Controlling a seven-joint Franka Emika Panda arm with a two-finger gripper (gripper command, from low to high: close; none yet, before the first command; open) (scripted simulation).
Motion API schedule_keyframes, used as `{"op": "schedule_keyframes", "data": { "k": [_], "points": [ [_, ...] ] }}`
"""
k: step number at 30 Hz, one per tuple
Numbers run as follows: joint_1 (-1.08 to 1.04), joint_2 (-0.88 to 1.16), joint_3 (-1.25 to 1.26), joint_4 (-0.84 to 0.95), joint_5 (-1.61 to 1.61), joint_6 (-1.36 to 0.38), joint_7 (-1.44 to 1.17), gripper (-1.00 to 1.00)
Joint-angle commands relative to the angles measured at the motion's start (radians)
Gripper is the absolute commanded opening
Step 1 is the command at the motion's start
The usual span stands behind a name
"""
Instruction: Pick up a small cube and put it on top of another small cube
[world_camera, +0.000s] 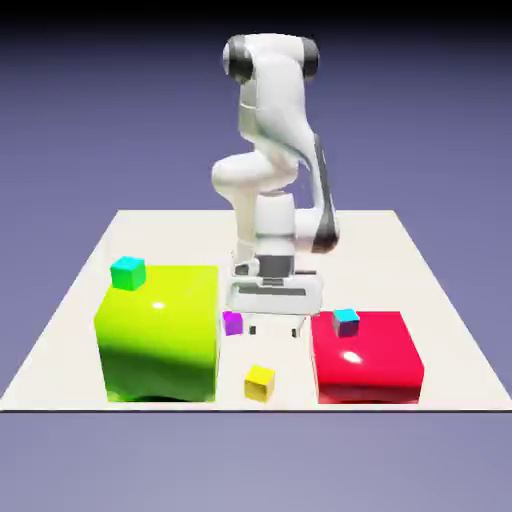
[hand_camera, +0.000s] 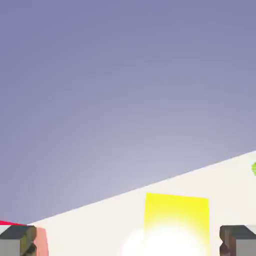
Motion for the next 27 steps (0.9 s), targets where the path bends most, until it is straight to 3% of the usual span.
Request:
{"op": "schedule_keyframes", "data": {
  "k": [1,5,14,15,24,27],
  "points": [
    [0.028,0.036,-0.019,0.007,0.02,0.012,0.008,0.0],
    [0.106,0.14,-0.074,0.026,0.079,0.045,0.029,0.0],
    [-0.197,0.347,0.173,0.142,-0.068,0.173,0.13,0.0],
    [-0.197,0.347,0.173,0.142,-0.068,0.173,0.13,-1.0],
    [0.093,0.149,-0.063,0.031,0.072,0.05,0.034,-1.0],
    [0.106,0.113,-0.063,0.072,0.007,-0.039,0.008,-1.0]
  ]
}}
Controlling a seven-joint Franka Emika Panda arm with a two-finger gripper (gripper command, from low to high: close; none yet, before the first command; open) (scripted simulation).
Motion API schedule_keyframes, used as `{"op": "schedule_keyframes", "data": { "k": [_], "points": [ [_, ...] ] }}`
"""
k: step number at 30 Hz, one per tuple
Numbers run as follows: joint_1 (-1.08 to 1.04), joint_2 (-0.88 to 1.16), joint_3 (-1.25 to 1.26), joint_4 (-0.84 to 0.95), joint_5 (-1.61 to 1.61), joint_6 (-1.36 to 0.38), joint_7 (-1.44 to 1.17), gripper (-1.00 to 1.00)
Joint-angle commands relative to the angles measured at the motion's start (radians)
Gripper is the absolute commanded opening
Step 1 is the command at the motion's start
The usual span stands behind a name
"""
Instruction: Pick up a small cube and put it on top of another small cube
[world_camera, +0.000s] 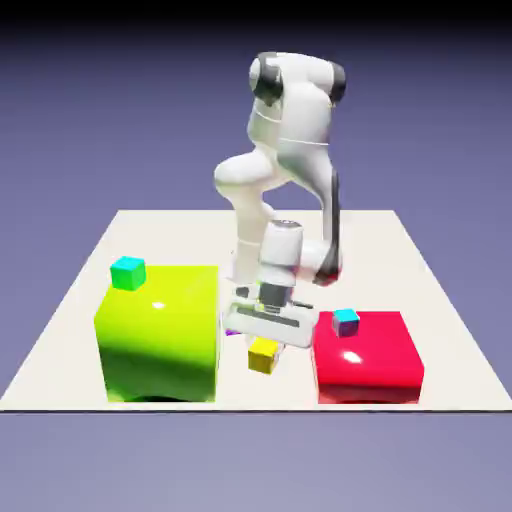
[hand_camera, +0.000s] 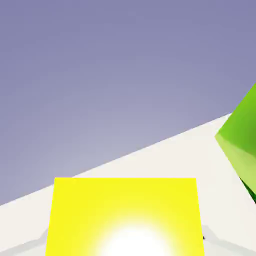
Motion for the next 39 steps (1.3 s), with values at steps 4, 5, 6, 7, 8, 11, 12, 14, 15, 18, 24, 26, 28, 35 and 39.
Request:
{"op": "schedule_keyframes", "data": {
  "k": [4,5,6,7,8,11,12,14,15,18,24,26,28,35,39],
  "points": [
    [-0.042,-0.145,-0.051,0.062,-0.13,-0.14,-0.065,-1.0],
    [-0.066,-0.181,-0.057,0.07,-0.159,-0.173,-0.082,-1.0],
    [-0.099,-0.217,-0.059,0.072,-0.184,-0.204,-0.1,-1.0],
    [-0.133,-0.254,-0.06,0.074,-0.21,-0.234,-0.117,-1.0],
    [-0.168,-0.29,-0.061,0.075,-0.235,-0.265,-0.135,-1.0],
    [-0.271,-0.399,-0.064,0.079,-0.31,-0.357,-0.189,-1.0],
    [-0.306,-0.435,-0.065,0.08,-0.335,-0.387,-0.207,-1.0],
    [-0.375,-0.507,-0.067,0.083,-0.385,-0.449,-0.243,-1.0],
    [-0.409,-0.544,-0.068,0.084,-0.411,-0.479,-0.261,-1.0],
    [-0.512,-0.652,-0.071,0.088,-0.486,-0.571,-0.315,-1.0],
    [-0.719,-0.87,-0.077,0.095,-0.637,-0.755,-0.423,-1.0],
    [-0.791,-0.881,-0.048,0.059,-0.624,-0.753,-0.434,-1.0],
    [-0.863,-0.873,-0.009,0.011,-0.594,-0.732,-0.437,-1.0],
    [-0.798,-0.698,-0.081,-0.039,-0.5,-0.518,-0.508,-1.0],
    [-0.832,-0.77,-0.047,-0.023,-0.536,-0.605,-0.479,1.0]
  ]
}}
